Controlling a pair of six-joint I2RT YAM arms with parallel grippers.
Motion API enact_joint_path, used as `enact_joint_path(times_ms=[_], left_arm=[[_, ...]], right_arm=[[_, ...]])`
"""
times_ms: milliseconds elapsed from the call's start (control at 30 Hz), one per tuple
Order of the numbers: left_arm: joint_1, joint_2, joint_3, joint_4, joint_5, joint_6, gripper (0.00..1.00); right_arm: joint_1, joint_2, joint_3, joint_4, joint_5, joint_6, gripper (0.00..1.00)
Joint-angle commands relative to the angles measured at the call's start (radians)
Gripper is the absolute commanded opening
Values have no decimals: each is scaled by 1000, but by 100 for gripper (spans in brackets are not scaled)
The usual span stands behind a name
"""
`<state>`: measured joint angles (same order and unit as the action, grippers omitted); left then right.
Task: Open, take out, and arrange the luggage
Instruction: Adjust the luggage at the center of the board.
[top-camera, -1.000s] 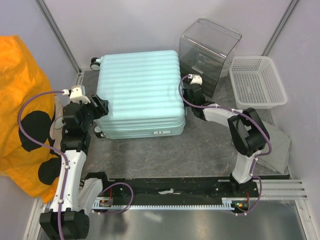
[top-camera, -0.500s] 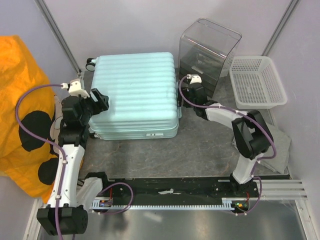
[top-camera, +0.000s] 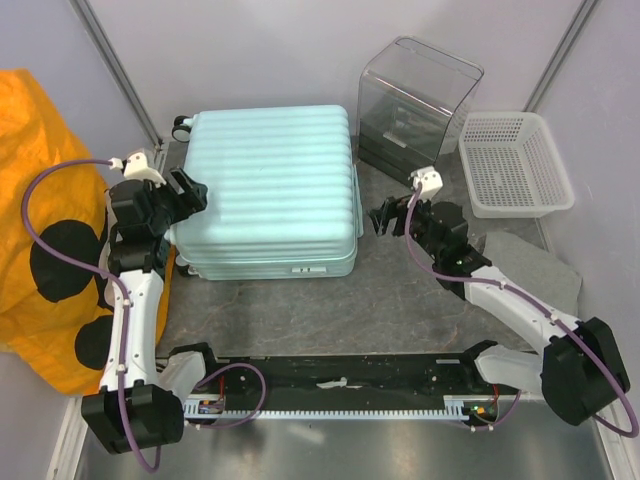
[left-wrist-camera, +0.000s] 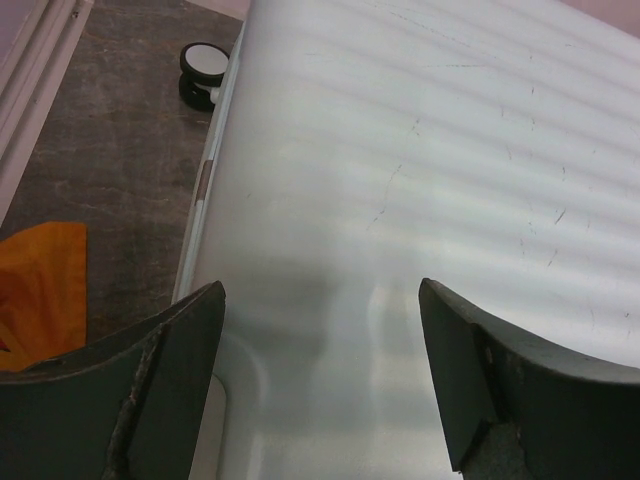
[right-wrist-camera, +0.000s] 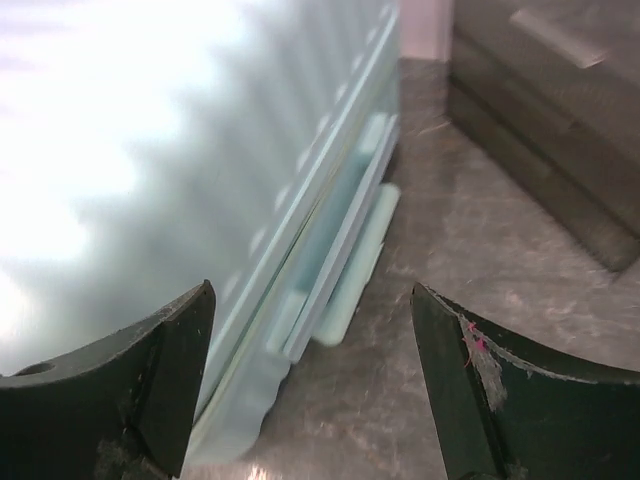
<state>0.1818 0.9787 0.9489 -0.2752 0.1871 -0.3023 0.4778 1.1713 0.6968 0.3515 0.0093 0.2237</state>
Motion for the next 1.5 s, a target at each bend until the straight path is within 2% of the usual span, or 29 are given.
enact_joint_path(times_ms=[0, 300, 767, 867, 933, 1000, 1200, 1300, 1467], left_arm=[[16, -6, 33, 5, 25, 6, 85], [73, -6, 36, -38, -3, 54, 86], [100, 43, -19, -12, 152, 25, 86], [102, 48, -45, -7, 181, 12, 86], [102, 46, -56, -5, 198, 6, 86], [102, 37, -81, 4, 218, -1, 85], [102, 3, -145, 33, 285, -17, 82], [100, -9, -165, 50, 331, -24, 80], [99, -12, -196, 77, 383, -55, 79]], right_arm=[[18, -51, -82, 128, -224, -69, 85], [114, -128, -125, 146, -301, -66, 83], [249, -139, -161, 78, -256, -46, 81], [251, -113, -148, 60, -175, -35, 81], [252, -81, -111, 35, -99, -26, 75], [251, -32, -74, -3, -57, -12, 65], [251, 112, 52, -49, 150, 22, 53], [245, 166, 121, -52, 215, 20, 53], [196, 257, 222, -66, 215, 31, 56]])
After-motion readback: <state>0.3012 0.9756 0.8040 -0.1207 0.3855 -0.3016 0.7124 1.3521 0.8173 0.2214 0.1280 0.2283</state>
